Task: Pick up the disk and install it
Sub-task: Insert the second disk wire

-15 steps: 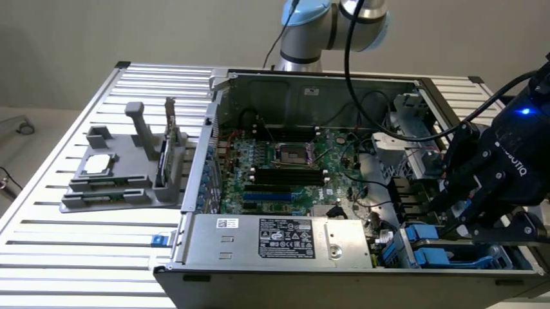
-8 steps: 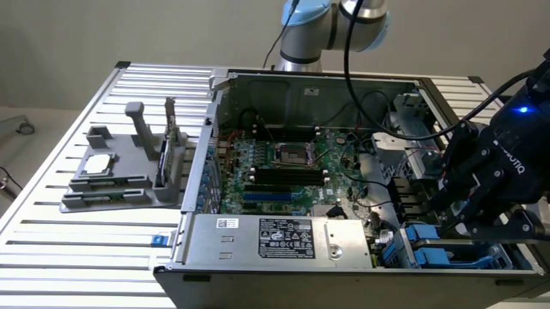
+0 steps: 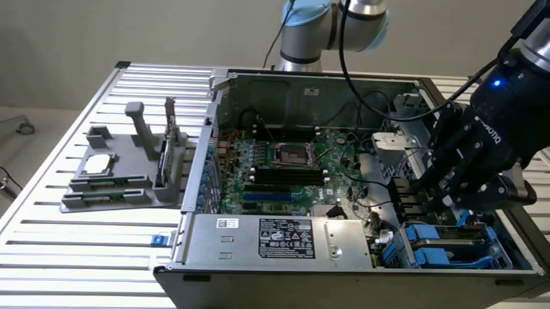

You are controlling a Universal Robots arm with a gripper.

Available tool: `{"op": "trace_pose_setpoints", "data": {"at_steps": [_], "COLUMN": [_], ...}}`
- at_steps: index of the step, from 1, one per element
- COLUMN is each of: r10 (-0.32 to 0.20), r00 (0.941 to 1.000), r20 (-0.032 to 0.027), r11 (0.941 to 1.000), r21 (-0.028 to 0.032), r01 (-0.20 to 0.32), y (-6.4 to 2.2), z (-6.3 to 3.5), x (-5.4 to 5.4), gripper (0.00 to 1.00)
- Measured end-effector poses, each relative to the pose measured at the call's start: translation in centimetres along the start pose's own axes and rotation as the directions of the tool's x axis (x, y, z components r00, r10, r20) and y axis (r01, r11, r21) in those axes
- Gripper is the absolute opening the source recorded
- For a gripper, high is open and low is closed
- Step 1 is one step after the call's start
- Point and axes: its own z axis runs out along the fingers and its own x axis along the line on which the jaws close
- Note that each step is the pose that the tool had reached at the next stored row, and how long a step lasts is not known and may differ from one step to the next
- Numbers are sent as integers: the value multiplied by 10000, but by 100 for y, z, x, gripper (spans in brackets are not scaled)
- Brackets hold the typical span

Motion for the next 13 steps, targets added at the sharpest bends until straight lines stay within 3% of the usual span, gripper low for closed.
{"op": "trace_pose_setpoints", "data": {"at_steps": [2, 10, 11, 13], "r10": [16, 140, 154, 166], "r00": [9999, 9955, 9949, 9945], "r20": [126, 942, 1001, 1038], "r11": [10000, 9999, 9998, 9998], "r21": [-35, -102, -107, -110], "r01": [-16, -131, -144, -156], "y": [2, 120, 131, 143], "z": [-11, -94, -96, -98], "x": [72, 188, 192, 199], "gripper": [43, 43, 43, 43]}}
